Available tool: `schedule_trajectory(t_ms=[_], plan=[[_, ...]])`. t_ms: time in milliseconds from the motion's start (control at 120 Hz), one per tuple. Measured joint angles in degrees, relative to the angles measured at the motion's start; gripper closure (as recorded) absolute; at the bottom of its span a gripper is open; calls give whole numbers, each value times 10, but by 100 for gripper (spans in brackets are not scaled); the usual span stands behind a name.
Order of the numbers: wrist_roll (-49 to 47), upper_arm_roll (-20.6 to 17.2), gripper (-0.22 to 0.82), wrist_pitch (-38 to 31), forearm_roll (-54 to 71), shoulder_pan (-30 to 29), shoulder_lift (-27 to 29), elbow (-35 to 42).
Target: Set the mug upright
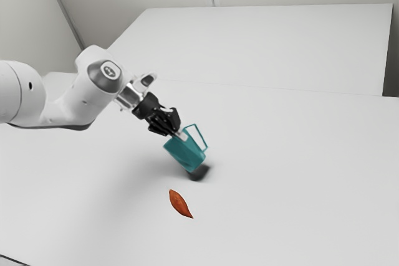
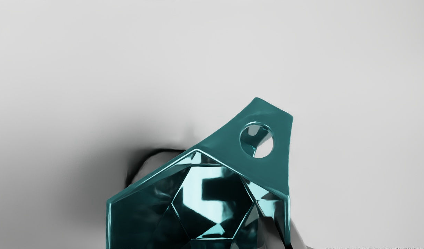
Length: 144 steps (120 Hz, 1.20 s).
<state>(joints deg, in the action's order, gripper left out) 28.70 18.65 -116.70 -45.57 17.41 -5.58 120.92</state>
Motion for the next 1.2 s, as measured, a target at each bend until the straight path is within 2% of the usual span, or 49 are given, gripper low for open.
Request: schedule_trajectory(t_ms=[342,708,967,1200], plan=[[-21,8,79,-9,152,0,14,-14],[-55,8,79,-15,286,26,12,-48],[-65,1,79,-69,318,22,8,-42],[-55,1,79,-127,324,14,17,-1]])
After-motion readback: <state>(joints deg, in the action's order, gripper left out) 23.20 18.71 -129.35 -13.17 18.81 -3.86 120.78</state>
